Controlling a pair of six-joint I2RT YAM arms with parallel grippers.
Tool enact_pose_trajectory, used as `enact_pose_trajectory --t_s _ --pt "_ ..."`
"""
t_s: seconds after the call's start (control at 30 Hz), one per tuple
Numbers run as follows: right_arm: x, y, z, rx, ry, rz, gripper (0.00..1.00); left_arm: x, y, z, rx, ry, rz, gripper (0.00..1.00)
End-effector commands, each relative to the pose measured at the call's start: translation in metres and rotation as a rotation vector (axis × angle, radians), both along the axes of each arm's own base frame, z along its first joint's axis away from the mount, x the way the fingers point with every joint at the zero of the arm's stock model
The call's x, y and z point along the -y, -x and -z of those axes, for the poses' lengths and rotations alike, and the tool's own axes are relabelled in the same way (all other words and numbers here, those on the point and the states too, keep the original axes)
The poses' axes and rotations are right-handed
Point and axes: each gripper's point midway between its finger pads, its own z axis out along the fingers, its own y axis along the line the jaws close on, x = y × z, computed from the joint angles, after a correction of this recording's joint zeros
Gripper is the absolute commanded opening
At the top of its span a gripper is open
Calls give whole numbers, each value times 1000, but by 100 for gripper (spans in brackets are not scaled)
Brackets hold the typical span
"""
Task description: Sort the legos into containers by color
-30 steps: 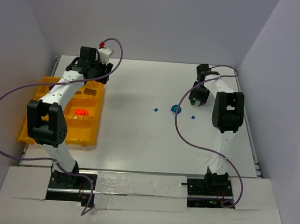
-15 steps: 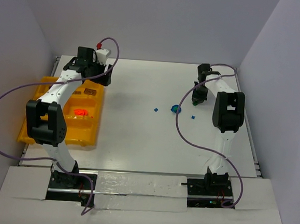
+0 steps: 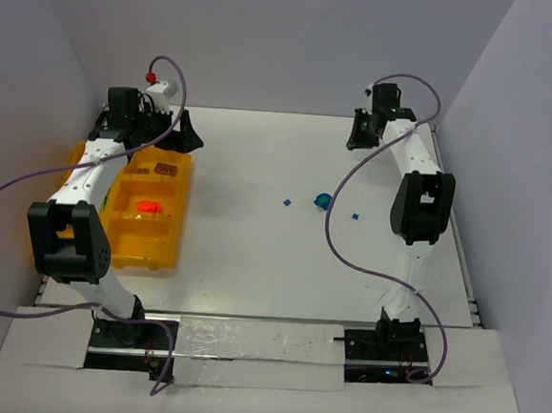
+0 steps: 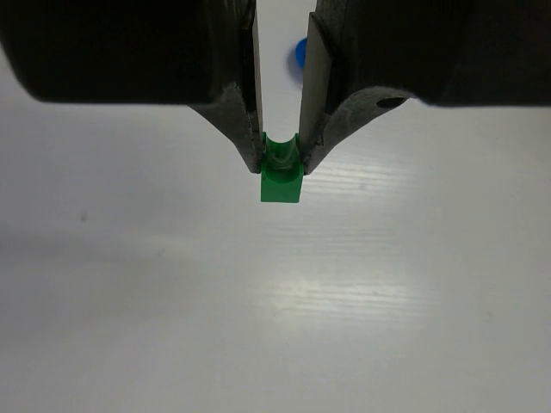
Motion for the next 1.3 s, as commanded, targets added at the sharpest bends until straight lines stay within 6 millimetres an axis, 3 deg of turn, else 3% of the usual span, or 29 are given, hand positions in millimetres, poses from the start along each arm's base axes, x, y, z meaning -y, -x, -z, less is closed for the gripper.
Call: enact_pose_trajectory --t_s 0.0,0.1,0.27,0.4,0.57,0.73,0.8,0.83,0.87,0.97,1.27 --pt "-51 -17 -61 191 -97 -167 0 17 0 -66 235 77 117 99" --pt "-74 -13 -85 277 -144 -245 0 21 2 -65 247 70 172 99" --pt "-115 2 -105 376 -224 -372 0 11 -4 -65 211 117 180 98" --pt "-133 0 -121 406 -296 -367 0 9 -5 -57 204 97 192 97" --pt "-162 -2 -137 321 -478 -307 0 13 0 -52 241 75 217 94" --pt "-207 20 -142 159 -717 -327 0 30 4 -52 253 93 224 90" --pt "-225 32 -157 167 -778 -385 0 48 11 -54 271 101 239 89" --pt "-227 33 -159 172 -771 -387 0 55 10 -63 319 85 230 88" --pt "-232 35 -162 175 -772 -397 0 55 11 -58 307 87 227 88" --pt "-246 38 -170 144 -851 -385 0 82 17 -64 316 104 215 86" --pt "-278 57 -173 41 -978 -354 0 107 6 -89 407 182 121 80"
